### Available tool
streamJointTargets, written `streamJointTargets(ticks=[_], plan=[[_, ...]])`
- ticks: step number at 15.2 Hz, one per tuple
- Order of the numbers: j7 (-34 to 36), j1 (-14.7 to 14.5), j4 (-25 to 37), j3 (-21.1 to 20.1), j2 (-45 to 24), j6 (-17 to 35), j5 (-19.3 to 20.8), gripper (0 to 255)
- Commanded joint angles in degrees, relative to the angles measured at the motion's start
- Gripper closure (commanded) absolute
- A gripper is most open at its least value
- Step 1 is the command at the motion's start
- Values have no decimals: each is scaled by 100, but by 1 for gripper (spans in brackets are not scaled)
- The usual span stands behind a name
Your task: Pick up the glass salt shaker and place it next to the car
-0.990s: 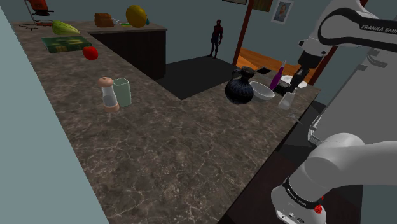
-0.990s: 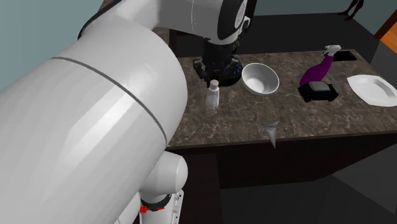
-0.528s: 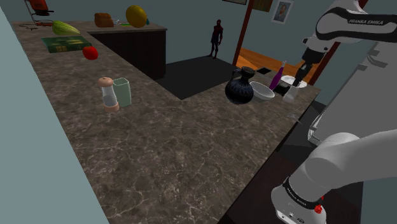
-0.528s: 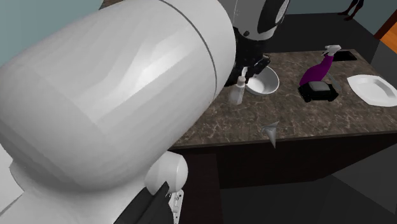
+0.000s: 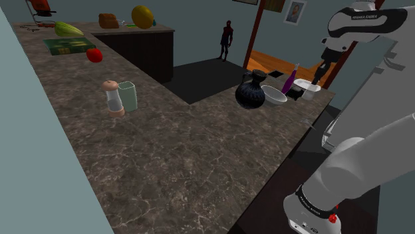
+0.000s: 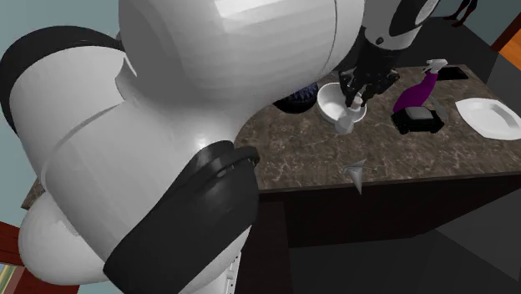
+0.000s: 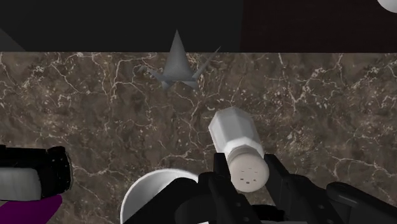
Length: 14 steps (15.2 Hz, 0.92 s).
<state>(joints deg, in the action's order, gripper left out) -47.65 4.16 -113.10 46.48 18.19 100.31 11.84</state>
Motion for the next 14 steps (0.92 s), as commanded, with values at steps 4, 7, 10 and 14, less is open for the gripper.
streamJointTargets(ticks=[4, 7, 10, 14], plan=[[-1278, -158, 1208, 1067, -1659, -9, -1183, 255], [-2176, 339, 2082, 1364, -2925, -271, -2284, 255], [-2748, 1301, 3119, 1140, -3982, -696, -3138, 255], [-3049, 2723, 4902, 664, -5211, -1418, -3970, 255]])
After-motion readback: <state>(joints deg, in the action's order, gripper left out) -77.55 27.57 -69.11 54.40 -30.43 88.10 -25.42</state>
